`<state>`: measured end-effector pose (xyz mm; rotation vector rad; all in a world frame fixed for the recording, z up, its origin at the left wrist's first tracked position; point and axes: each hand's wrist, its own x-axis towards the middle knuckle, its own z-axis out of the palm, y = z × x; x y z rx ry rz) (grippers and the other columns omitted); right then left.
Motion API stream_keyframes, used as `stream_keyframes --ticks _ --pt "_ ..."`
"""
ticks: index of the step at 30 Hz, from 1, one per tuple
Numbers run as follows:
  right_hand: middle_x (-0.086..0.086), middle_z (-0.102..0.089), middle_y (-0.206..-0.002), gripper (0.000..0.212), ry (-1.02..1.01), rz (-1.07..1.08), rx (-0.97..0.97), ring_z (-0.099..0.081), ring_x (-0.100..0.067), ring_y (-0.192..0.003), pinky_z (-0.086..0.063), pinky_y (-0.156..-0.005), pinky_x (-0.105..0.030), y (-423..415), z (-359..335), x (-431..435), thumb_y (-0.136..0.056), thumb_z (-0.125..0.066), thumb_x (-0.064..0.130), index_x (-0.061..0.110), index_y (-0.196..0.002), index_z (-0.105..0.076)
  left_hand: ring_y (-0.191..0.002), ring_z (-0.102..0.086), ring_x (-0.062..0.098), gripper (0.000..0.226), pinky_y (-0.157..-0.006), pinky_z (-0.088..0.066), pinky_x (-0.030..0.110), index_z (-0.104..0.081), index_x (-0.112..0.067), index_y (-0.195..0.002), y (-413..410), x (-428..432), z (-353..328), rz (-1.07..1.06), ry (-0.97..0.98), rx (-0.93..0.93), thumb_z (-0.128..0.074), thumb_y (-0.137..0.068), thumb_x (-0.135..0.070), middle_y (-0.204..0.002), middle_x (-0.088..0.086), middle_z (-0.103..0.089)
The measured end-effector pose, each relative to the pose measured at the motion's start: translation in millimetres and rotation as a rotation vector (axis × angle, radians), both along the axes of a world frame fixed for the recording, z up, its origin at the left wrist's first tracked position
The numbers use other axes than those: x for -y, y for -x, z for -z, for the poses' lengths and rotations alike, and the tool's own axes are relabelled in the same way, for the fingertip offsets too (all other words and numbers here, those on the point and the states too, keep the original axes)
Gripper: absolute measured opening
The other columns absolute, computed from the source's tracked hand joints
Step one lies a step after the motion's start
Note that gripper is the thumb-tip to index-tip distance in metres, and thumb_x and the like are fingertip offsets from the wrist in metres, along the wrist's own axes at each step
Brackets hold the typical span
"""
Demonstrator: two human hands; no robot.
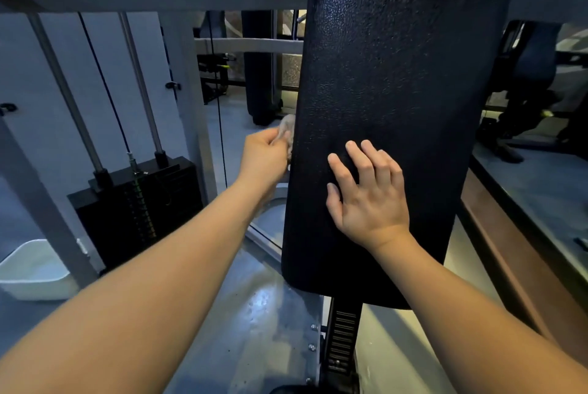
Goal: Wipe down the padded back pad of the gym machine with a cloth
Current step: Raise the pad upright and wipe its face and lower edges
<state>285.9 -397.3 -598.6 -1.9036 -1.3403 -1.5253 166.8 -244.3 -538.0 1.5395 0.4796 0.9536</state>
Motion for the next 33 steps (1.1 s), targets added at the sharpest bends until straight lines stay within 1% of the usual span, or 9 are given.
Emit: stream_keyframes --ticks 4,7,9,13,16,19,22,27,33 --pt "-0.014 -0.056 -0.145 0.046 -0.003 -0.002 0.004 -0.047 -0.035 -0.139 -0.037 -0.115 -0.050 -0.7 0.4 -1.2 -0.098 -0.053 0.039 0.018 -0.137 -0.063 -0.071 -0.058 0.013 0.024 -0.059 -0.048 0.026 -0.072 -0.005 -0.101 -20.6 -6.8 -63.2 0.019 0.040 0.237 -0.051 -0.105 -0.016 -0.076 0.003 -0.066" --pt "-0.014 -0.055 -0.145 0.046 -0.001 0.011 0.004 -0.045 -0.035 -0.139 -0.036 -0.116 -0.049 -0.7 0.9 -0.9 -0.099 -0.051 0.040 0.018 -0.138 -0.062 -0.060 -0.052 0.013 0.029 -0.056 -0.040 0.028 -0.071 -0.011 -0.085 -16.8 -6.7 -48.7 0.006 -0.082 0.148 -0.053 -0.105 -0.022 -0.066 0.001 -0.061" --pt "-0.015 -0.056 -0.145 0.045 -0.010 0.006 0.003 -0.046 -0.035 -0.139 -0.036 -0.116 -0.049 -0.4 1.4 -1.4 -0.099 -0.052 0.039 0.018 -0.137 -0.062 -0.054 -0.051 0.014 0.034 -0.051 -0.039 0.029 -0.068 -0.013 -0.075 -0.9 -0.1 -17.6 0.019 -0.042 0.044 -0.056 -0.104 -0.026 -0.061 0.003 -0.059" --pt "-0.015 -0.056 -0.145 0.046 0.001 -0.002 -0.010 -0.045 -0.035 -0.140 -0.035 -0.117 -0.049 -0.1 0.0 -0.7 -0.098 -0.052 0.039 0.017 -0.138 -0.062 -0.074 -0.067 0.024 0.031 -0.069 -0.058 0.044 -0.076 -0.006 -0.090 20.0 11.4 15.3 0.070 0.005 -0.072 -0.058 -0.102 -0.028 -0.085 0.019 -0.075" --pt "-0.014 -0.055 -0.146 0.047 0.007 0.010 -0.013 -0.042 -0.034 -0.141 -0.034 -0.117 -0.049 0.4 0.0 -0.1 -0.098 -0.052 0.039 0.018 -0.139 -0.061 -0.075 -0.066 0.022 0.024 -0.062 -0.054 0.031 -0.074 -0.006 -0.103 2.7 5.0 -16.4 0.054 0.063 0.095 -0.051 -0.105 -0.014 -0.086 0.013 -0.072" --pt "-0.015 -0.054 -0.146 0.047 0.008 0.011 -0.013 -0.043 -0.034 -0.140 -0.035 -0.117 -0.049 0.1 -0.1 0.3 -0.099 -0.051 0.039 0.018 -0.139 -0.061 -0.105 -0.069 0.017 0.031 -0.084 -0.058 0.030 -0.065 -0.012 -0.128 -14.4 -0.5 -35.1 0.103 0.088 0.273 -0.045 -0.105 -0.004 -0.120 0.008 -0.071" --pt "-0.015 -0.055 -0.146 0.047 0.007 0.012 -0.006 -0.043 -0.034 -0.140 -0.034 -0.117 -0.049 0.5 0.9 -0.7 -0.099 -0.050 0.039 0.017 -0.139 -0.060 -0.122 -0.063 0.017 0.035 -0.104 -0.051 0.040 -0.057 -0.008 -0.139 -15.8 -2.8 -21.2 0.137 0.098 0.285 -0.047 -0.105 -0.009 -0.132 0.006 -0.066" --pt "-0.015 -0.055 -0.145 0.046 -0.010 0.008 0.009 -0.042 -0.034 -0.140 -0.032 -0.117 -0.047 -1.3 2.2 -1.6 -0.098 -0.051 0.039 0.018 -0.138 -0.061 -0.115 -0.066 0.026 0.032 -0.100 -0.053 0.043 -0.062 -0.007 -0.132 -24.1 -5.3 -30.4 0.113 0.120 0.345 -0.043 -0.107 -0.012 -0.120 0.014 -0.071" --pt "-0.015 -0.056 -0.145 0.046 -0.017 0.021 0.025 -0.044 -0.035 -0.139 -0.033 -0.116 -0.048 -1.6 3.1 -2.8 -0.099 -0.050 0.039 0.018 -0.138 -0.062 -0.112 -0.069 0.020 0.027 -0.096 -0.056 0.039 -0.069 -0.007 -0.125 -8.5 3.1 -9.6 0.025 0.004 0.284 -0.057 -0.101 -0.008 -0.114 0.007 -0.075"
